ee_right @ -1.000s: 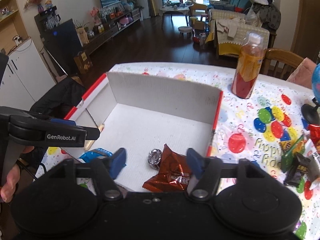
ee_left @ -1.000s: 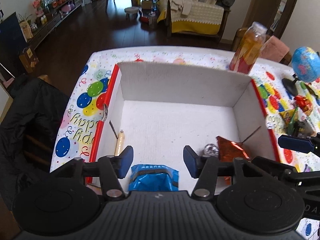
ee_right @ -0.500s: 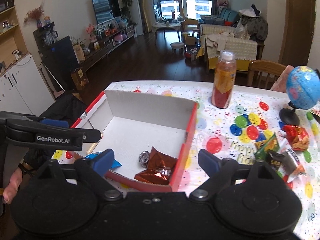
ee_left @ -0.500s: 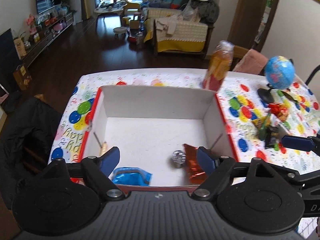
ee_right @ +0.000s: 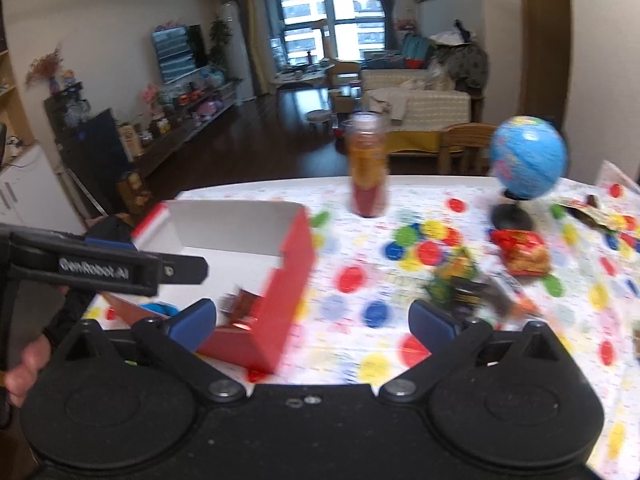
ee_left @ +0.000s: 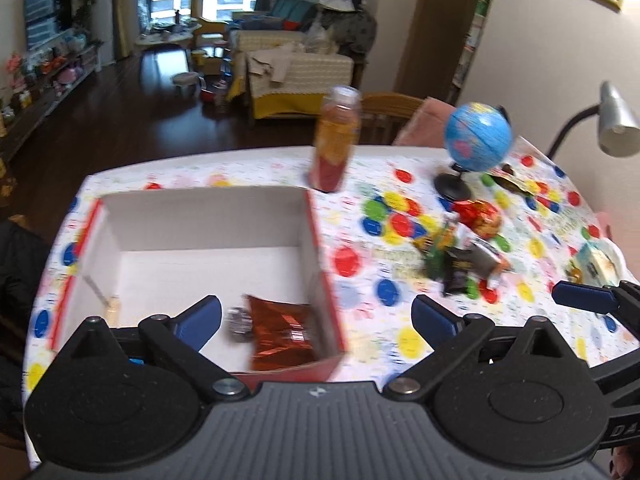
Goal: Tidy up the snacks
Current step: 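Move both tools back over the remaining snacks, then grasp the purple candy with the right tool while the left tool grasps the black snack bag, then carry the purple candy and black snack bag into the white box and open both tools, then move both tools out of the box back over the snacks on the tablecloth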
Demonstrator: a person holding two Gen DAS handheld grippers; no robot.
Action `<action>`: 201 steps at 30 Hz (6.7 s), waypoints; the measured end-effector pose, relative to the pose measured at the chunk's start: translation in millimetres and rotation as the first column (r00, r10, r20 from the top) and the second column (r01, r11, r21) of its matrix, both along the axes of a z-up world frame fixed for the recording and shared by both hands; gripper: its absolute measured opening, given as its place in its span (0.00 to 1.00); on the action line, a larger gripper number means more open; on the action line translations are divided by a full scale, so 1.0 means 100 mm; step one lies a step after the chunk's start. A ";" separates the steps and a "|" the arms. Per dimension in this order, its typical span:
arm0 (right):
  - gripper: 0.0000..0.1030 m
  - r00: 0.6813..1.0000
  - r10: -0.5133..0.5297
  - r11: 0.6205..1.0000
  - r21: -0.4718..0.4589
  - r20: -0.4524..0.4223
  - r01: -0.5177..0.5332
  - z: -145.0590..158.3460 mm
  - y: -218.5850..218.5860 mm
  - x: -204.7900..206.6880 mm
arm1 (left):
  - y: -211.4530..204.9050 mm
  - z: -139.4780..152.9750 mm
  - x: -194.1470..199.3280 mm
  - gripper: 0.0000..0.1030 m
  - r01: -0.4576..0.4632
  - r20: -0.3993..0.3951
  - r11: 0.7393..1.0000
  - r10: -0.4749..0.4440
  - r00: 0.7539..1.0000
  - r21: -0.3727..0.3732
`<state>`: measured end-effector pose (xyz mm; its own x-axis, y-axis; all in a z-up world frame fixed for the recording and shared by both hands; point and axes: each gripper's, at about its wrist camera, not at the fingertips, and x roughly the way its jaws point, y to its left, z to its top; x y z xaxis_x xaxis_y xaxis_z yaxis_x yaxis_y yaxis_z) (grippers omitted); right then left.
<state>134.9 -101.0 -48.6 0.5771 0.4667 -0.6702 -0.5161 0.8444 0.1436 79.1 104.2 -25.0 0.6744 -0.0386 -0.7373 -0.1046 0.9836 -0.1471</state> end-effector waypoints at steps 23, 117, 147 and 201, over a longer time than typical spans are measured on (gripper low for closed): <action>0.74 0.984 -0.066 0.991 -0.129 -0.168 0.044 -0.97 -1.46 0.50 | -1.72 -0.71 1.04 0.99 0.112 -0.110 0.991 -0.105 0.988 0.068; 0.20 0.978 0.206 0.977 -0.052 -0.022 -0.207 -0.14 0.17 0.01 | -0.08 -0.08 0.09 0.32 -0.063 -0.165 0.997 0.056 0.985 -0.040; 0.20 0.976 0.186 0.978 -0.076 -0.110 -0.195 -0.49 1.70 0.44 | 1.69 -0.29 0.20 0.32 -0.207 -0.224 0.977 0.213 0.951 0.049; 0.80 0.973 0.181 0.978 -0.083 -0.142 -0.194 -0.50 1.70 0.35 | 1.57 -0.50 0.26 0.64 -0.171 -0.270 0.980 0.193 0.943 0.102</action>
